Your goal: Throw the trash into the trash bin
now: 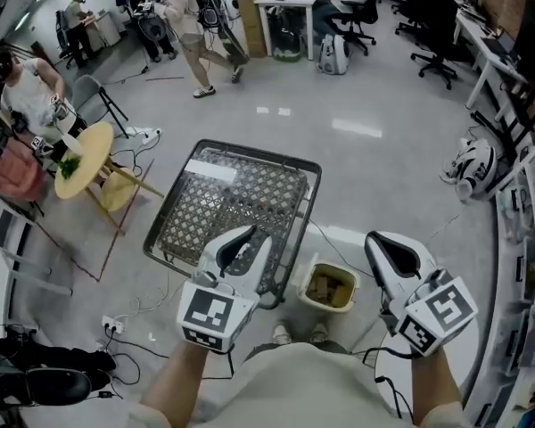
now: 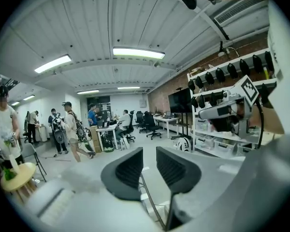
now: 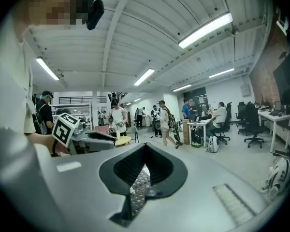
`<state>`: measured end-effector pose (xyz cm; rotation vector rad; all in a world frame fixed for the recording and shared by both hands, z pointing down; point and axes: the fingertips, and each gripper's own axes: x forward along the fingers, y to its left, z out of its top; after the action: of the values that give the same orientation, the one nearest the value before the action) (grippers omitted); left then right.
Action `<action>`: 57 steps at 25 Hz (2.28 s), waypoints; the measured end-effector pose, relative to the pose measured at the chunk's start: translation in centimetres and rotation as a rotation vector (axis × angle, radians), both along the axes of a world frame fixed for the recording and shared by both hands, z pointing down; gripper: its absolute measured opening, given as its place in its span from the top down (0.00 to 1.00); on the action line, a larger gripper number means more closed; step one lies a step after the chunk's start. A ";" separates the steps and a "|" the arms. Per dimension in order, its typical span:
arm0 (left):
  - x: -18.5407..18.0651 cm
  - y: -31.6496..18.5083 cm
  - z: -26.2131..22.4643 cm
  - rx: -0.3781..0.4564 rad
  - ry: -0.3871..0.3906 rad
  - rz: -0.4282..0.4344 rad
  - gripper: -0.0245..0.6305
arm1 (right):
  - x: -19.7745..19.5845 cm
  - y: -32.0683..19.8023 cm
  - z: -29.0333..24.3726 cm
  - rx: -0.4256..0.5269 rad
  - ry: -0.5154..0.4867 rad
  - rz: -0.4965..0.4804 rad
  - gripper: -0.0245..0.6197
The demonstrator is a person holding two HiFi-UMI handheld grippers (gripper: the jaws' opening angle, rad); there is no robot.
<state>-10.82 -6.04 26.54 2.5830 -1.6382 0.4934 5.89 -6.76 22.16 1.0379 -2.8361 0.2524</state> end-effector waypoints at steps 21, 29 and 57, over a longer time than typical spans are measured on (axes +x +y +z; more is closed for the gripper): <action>-5.1 3.0 -0.4 -0.006 0.054 -0.165 0.96 | -4.6 0.6 -0.6 0.022 -0.014 -0.110 0.96; -7.4 2.2 0.3 -0.012 0.048 -0.224 0.96 | -7.9 -1.0 -0.2 0.013 0.005 -0.176 0.68; -22.5 2.7 19.5 -0.304 0.162 -0.521 0.96 | -29.5 -5.8 26.5 -0.329 0.285 -0.426 0.57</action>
<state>-33.28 -3.33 46.08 1.8372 -1.9034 0.4368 -23.61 -12.52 48.68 0.3610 -2.5552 0.4636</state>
